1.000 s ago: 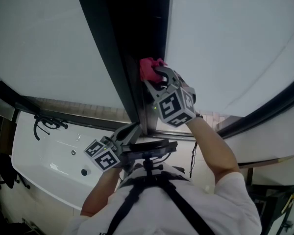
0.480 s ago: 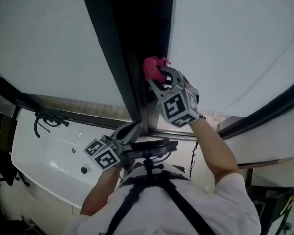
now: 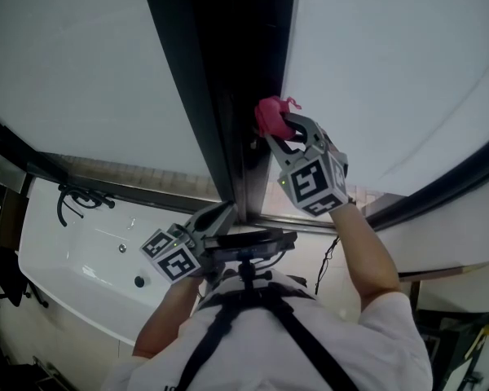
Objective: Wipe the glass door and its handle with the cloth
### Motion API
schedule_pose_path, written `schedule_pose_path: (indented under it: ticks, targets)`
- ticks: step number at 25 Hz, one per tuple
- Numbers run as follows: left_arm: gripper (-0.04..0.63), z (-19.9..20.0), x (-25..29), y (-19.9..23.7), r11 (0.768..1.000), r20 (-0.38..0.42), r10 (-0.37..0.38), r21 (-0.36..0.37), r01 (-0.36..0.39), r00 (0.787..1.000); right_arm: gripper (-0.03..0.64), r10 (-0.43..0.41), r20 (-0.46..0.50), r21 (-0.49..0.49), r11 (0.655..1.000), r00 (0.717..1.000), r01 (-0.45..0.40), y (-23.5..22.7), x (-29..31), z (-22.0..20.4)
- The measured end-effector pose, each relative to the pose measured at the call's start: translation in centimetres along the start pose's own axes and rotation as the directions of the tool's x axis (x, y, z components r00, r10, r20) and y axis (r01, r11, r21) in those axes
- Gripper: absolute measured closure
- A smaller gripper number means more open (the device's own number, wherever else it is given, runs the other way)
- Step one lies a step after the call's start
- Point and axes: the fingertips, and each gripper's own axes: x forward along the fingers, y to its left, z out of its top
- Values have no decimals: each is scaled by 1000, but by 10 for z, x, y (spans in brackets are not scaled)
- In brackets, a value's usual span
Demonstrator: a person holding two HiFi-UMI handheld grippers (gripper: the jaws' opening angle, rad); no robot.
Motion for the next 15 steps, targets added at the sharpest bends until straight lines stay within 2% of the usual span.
schedule_pose_path:
  ticks: [7, 15]
  targets:
    - [603, -3, 2, -3, 1000, -11, -15, 1, 15, 1000, 508, -36, -32, 7, 999, 999, 36, -7, -19, -15]
    - [603, -3, 2, -2, 1000, -16, -11, 0, 11, 1000, 508, -123, -64, 61, 990, 990, 127, -19, -48, -42]
